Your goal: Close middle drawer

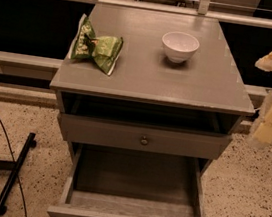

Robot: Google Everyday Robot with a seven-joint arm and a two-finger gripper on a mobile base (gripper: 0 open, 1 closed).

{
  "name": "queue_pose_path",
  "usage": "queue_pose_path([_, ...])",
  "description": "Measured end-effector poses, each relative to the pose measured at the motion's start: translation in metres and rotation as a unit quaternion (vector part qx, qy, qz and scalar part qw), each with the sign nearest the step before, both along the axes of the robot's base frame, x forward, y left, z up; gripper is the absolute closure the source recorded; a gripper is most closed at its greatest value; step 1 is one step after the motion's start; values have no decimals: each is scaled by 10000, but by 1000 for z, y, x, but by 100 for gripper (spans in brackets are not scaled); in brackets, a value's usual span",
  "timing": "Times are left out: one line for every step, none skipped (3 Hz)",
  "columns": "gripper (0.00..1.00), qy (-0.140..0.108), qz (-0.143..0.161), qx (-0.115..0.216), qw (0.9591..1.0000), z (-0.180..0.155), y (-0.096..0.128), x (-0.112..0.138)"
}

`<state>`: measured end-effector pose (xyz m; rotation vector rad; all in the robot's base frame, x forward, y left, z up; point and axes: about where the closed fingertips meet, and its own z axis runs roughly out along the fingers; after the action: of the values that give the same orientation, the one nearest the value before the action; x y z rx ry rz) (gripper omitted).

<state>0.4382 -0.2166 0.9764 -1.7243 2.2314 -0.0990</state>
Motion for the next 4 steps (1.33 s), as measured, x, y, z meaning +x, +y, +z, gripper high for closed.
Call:
queue_pose_path([0,0,0,0,10000,0,0,0])
queue_pose_path([0,-168,43,256,9995,-12,3,1])
queue_pose_path([0,-310,328,893,9950,-59,15,-21])
queue_pose_path([0,-408,238,2138,9757,-133,-11,-25])
